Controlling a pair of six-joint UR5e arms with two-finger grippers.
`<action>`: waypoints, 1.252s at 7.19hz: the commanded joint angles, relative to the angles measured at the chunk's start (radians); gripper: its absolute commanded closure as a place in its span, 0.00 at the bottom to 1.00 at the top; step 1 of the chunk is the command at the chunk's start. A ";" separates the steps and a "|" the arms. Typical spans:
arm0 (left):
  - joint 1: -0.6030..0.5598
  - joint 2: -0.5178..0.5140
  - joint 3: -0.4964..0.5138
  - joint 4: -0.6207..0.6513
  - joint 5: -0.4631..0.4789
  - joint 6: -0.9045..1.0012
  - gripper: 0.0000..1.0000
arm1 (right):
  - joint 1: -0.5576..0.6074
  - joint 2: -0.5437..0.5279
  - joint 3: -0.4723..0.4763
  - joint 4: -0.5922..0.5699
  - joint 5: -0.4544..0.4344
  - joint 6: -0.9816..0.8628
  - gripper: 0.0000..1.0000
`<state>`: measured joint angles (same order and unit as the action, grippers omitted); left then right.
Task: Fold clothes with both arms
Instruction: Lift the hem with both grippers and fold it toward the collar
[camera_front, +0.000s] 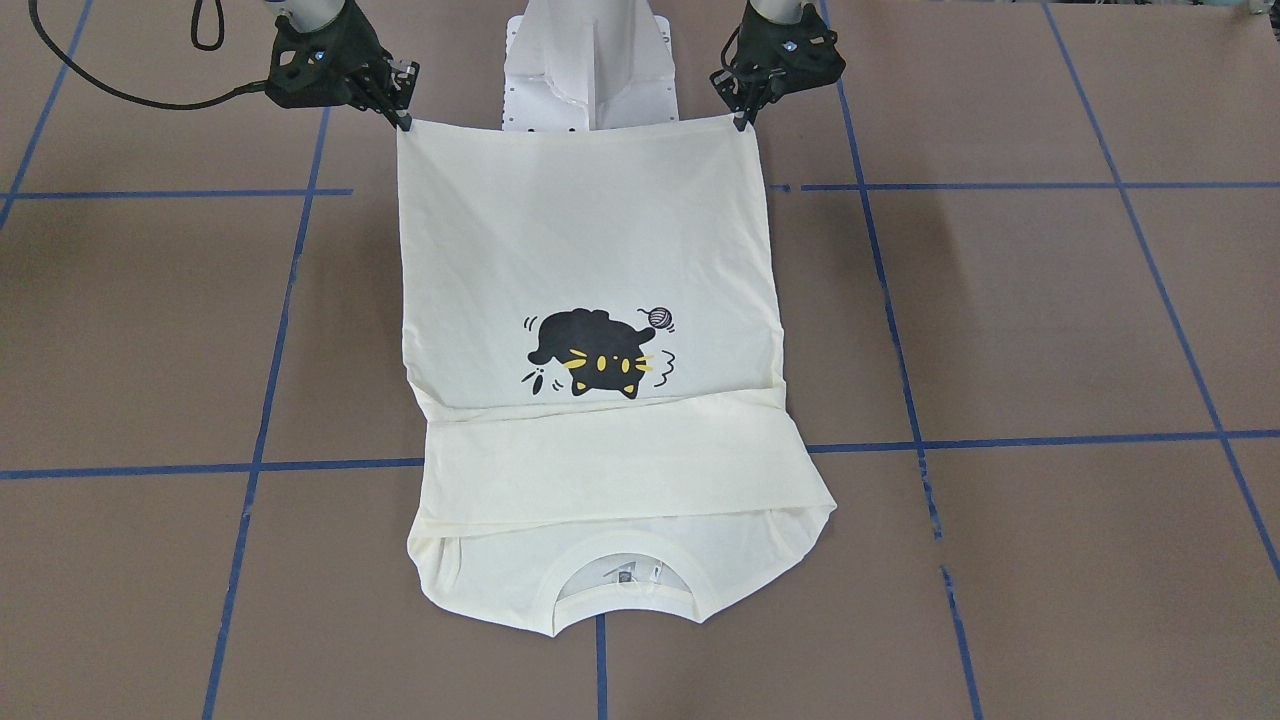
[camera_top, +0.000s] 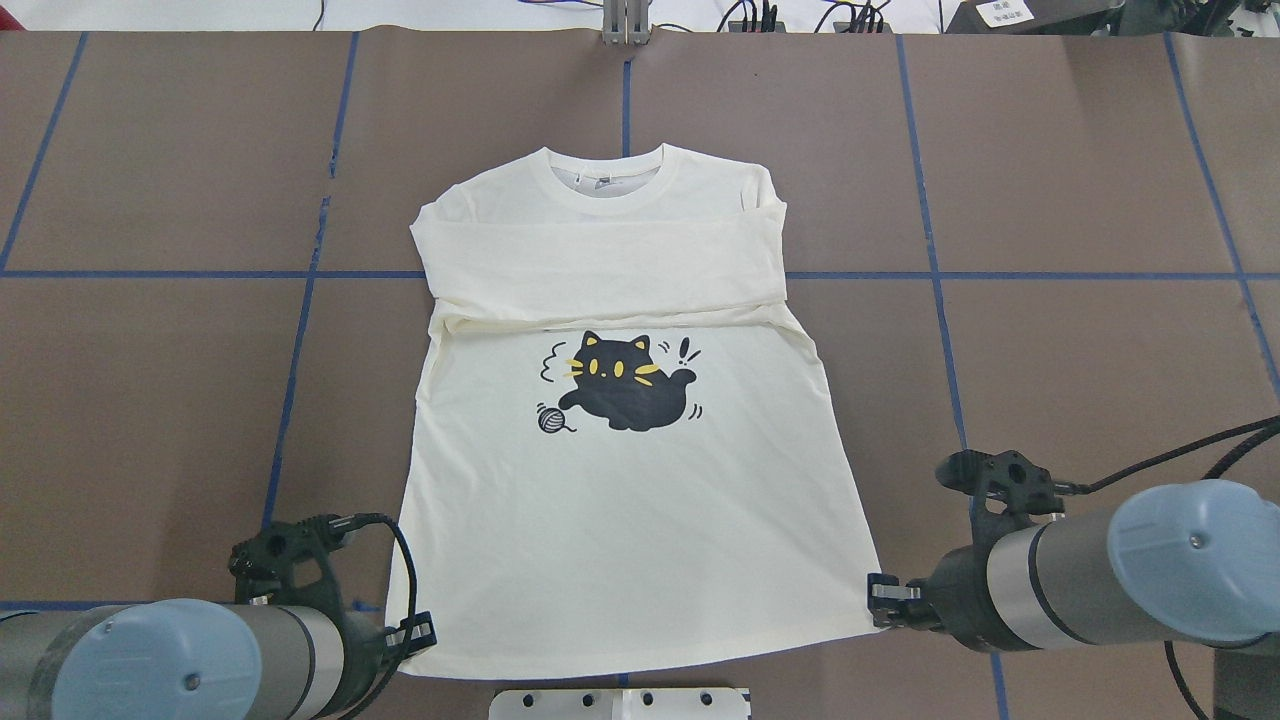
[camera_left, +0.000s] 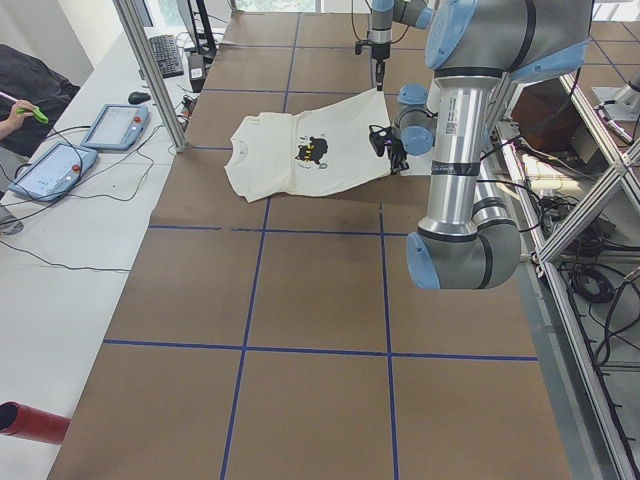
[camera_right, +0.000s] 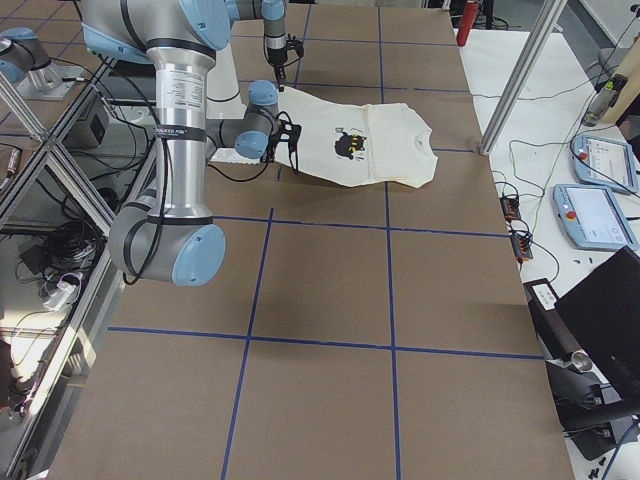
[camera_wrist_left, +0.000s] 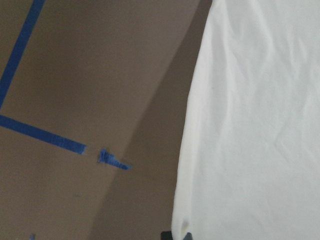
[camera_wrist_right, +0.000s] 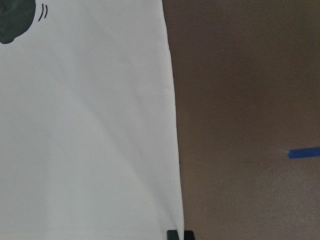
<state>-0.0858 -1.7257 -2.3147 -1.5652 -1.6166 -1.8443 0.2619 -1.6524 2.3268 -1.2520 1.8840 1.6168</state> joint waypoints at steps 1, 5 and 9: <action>0.052 -0.009 -0.151 0.104 -0.049 0.002 1.00 | -0.030 -0.046 0.080 0.000 0.072 0.035 1.00; -0.021 -0.054 -0.103 0.105 -0.063 0.101 1.00 | 0.104 0.051 -0.007 0.002 0.099 -0.009 1.00; -0.360 -0.222 0.102 0.106 -0.189 0.302 1.00 | 0.394 0.305 -0.269 0.003 0.207 -0.099 1.00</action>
<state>-0.3437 -1.8966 -2.2877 -1.4572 -1.7643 -1.5908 0.5877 -1.4181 2.1374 -1.2492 2.0792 1.5553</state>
